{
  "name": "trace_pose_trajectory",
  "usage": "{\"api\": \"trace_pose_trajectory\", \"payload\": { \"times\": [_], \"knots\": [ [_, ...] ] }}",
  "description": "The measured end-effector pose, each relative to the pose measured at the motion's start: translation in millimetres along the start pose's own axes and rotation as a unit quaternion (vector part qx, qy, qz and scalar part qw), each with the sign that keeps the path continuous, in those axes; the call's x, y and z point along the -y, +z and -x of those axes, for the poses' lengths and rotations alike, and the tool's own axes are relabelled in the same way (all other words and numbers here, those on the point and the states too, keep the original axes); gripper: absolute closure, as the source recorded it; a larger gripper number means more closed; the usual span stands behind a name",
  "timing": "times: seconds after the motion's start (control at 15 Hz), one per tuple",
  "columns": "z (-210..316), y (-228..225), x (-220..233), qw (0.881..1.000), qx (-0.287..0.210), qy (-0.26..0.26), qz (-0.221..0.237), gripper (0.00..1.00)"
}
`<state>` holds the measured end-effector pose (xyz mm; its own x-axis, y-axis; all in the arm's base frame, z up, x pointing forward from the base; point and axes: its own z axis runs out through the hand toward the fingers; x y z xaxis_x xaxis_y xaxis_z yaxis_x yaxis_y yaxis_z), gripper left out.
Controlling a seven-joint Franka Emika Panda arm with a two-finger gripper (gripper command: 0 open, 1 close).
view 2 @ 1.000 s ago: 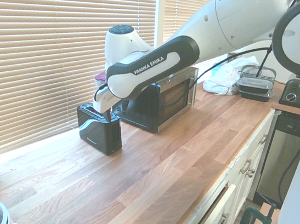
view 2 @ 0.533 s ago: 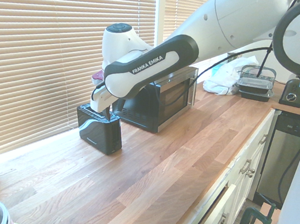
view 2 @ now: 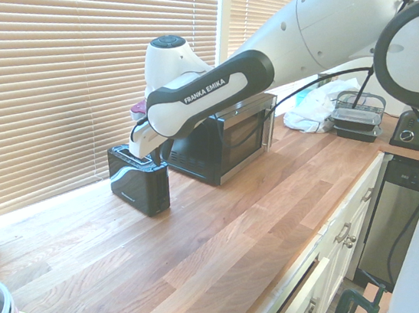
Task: Press the toaster
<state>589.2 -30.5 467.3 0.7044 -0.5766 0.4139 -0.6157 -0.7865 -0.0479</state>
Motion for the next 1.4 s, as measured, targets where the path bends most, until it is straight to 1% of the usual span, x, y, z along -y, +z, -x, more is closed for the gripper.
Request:
{"api": "trace_pose_trajectory", "payload": {
  "times": [0.6, 1.0, 1.4],
  "knots": [
    [10, 13, 12, 1.0, 0.01, -0.014, -0.007, 1.0],
    [-3, 24, -7, 1.0, 0.022, -0.012, -0.019, 1.0],
    [0, 48, -10, 0.999, 0.043, -0.022, -0.025, 1.0]
  ]
}}
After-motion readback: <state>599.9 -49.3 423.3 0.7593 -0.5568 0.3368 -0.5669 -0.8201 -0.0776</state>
